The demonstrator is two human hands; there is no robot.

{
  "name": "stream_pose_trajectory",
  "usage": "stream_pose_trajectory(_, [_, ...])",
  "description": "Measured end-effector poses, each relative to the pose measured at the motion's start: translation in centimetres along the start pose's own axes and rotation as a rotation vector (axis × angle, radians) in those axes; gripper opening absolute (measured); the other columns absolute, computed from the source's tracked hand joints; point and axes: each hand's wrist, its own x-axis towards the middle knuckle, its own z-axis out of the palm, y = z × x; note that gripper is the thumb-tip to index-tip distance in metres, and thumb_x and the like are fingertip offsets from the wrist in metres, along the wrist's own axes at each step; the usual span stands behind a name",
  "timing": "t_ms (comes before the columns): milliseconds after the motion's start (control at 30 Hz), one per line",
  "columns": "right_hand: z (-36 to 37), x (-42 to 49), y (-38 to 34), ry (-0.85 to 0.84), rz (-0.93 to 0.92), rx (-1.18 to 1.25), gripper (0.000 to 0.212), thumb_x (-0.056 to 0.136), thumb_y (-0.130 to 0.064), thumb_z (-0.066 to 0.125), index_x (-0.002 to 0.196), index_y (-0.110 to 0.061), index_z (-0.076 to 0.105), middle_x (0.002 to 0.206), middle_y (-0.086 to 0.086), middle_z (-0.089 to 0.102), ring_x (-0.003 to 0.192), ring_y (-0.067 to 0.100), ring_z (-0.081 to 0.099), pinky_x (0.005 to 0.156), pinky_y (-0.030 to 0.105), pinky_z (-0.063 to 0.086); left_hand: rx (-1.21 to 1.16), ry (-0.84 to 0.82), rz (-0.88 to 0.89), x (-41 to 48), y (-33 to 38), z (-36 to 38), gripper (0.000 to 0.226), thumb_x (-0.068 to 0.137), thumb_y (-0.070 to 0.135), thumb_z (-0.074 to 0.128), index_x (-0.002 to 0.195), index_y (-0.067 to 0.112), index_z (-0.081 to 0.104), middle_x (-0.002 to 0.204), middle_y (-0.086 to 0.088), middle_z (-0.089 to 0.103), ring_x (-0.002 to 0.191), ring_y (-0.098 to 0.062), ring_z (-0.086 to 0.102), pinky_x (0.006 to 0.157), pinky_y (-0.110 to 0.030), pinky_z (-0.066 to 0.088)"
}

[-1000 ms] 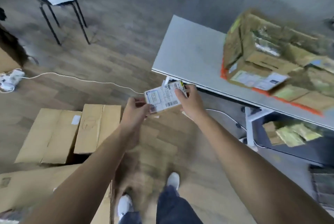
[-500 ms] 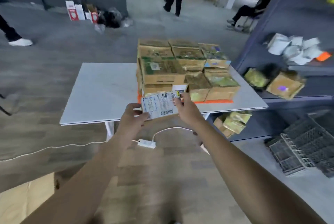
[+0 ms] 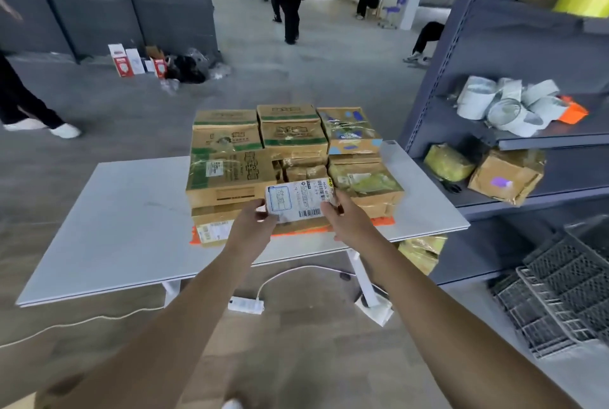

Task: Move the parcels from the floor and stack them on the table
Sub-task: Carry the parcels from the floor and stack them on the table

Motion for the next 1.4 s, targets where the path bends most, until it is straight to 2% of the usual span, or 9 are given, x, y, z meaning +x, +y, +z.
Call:
stream_pose_trajectory(67, [-0.7, 2.1, 0.7, 0.002, 0.073, 0.032, 0.036, 0.099, -0.04, 0.047, 0.131, -0.023, 0.047, 0.106, -0.004, 0.061, 0.091, 0.026, 0.067, 0.083, 0.048, 0.057, 0.097, -0.04, 0.049, 1.7, 0.7, 0.9, 0.044, 0.093, 0.025, 0.056, 0.136, 0.021, 0.049, 0.122, 0.0, 0.06, 0.096, -0.018, 0.06, 0.085, -0.04, 0.055])
stream_pose_trajectory(200, [-1.6, 7.0, 1.8, 0.078, 0.168, 0.086, 0.019, 0.097, -0.039, 0.051, 0.11, -0.026, 0.048, 0.096, -0.004, 0.06, 0.087, 0.03, 0.069, 0.085, 0.05, 0.056, 0.262, -0.084, 0.13, 6.0, 2.0, 2.0, 0.049, 0.096, 0.032, 0.052, 0.143, 0.025, 0.04, 0.132, 0.0, 0.049, 0.076, -0.005, 0.055, 0.056, -0.023, 0.047])
stream_pose_trajectory(433, [-2.5, 15.2, 2.6, 0.067, 0.286, -0.071, 0.029, 0.098, -0.041, 0.044, 0.12, -0.022, 0.047, 0.102, 0.0, 0.06, 0.086, 0.024, 0.067, 0.075, 0.039, 0.056, 0.598, -0.102, 0.301, 15.2, 3.3, 2.2, 0.05, 0.092, 0.028, 0.053, 0.14, 0.018, 0.042, 0.137, -0.006, 0.043, 0.121, -0.021, 0.044, 0.091, -0.026, 0.041])
stream_pose_trajectory(600, [-0.8, 20.9, 3.2, 0.022, 0.336, -0.063, 0.034, 0.099, -0.037, 0.043, 0.124, -0.014, 0.048, 0.107, 0.007, 0.062, 0.088, 0.028, 0.068, 0.084, 0.049, 0.057, 0.895, -0.151, 0.36, 20.2, 1.9, 2.2, 0.065, 0.089, 0.049, 0.055, 0.144, 0.021, 0.037, 0.15, -0.007, 0.03, 0.142, -0.026, 0.019, 0.116, -0.043, 0.022])
stream_pose_trajectory(700, [0.3, 22.8, 2.9, -0.024, 0.35, -0.005, 0.027, 0.102, -0.032, 0.04, 0.12, -0.014, 0.047, 0.113, 0.016, 0.061, 0.093, 0.034, 0.069, 0.084, 0.051, 0.057, 1.046, -0.125, 0.372, 21.7, 0.8, 2.2, 0.065, 0.088, 0.058, 0.049, 0.141, 0.023, 0.038, 0.149, -0.006, 0.032, 0.141, -0.028, 0.021, 0.116, -0.045, 0.019])
stream_pose_trajectory(900, [1.7, 25.3, 2.6, -0.16, 0.308, -0.009, 0.048, 0.103, -0.039, 0.036, 0.144, -0.014, 0.036, 0.11, 0.001, 0.057, 0.084, 0.017, 0.069, 0.078, 0.035, 0.06, 1.164, -0.006, 0.395, 22.6, 0.8, 3.0, 0.049, 0.092, 0.053, 0.043, 0.132, 0.026, 0.045, 0.135, -0.002, 0.043, 0.127, -0.025, 0.039, 0.104, -0.042, 0.035])
stream_pose_trajectory(1067, [1.3, 26.1, 3.1, -0.239, 0.176, -0.163, 0.059, 0.1, -0.052, 0.035, 0.149, -0.019, 0.031, 0.118, -0.001, 0.057, 0.09, 0.014, 0.067, 0.082, 0.042, 0.058, 1.179, 0.042, 0.385, 22.9, 0.8, 3.1, 0.04, 0.093, 0.044, 0.044, 0.129, 0.027, 0.048, 0.132, -0.001, 0.044, 0.123, -0.023, 0.04, 0.101, -0.042, 0.037])
stream_pose_trajectory(1233, [1.2, 26.1, 3.0, -0.282, 0.144, -0.406, 0.059, 0.102, -0.052, 0.03, 0.139, -0.007, 0.038, 0.089, 0.002, 0.059, 0.078, 0.018, 0.061, 0.068, 0.035, 0.048, 1.193, 0.05, 0.373, 22.8, 0.6, 3.4, 0.039, 0.092, 0.04, 0.045, 0.13, 0.03, 0.048, 0.136, -0.001, 0.041, 0.125, -0.024, 0.038, 0.103, -0.043, 0.036])
stream_pose_trajectory(1400, [1.4, 26.0, 2.7, -0.235, 0.128, -0.466, 0.06, 0.102, -0.048, 0.032, 0.144, -0.006, 0.03, 0.123, 0.012, 0.06, 0.103, 0.026, 0.062, 0.082, 0.037, 0.05, 1.267, -0.004, 0.367, 23.1, 1.2, 3.6, 0.042, 0.094, 0.041, 0.041, 0.134, 0.028, 0.044, 0.14, -0.006, 0.037, 0.128, -0.027, 0.035, 0.102, -0.045, 0.037])
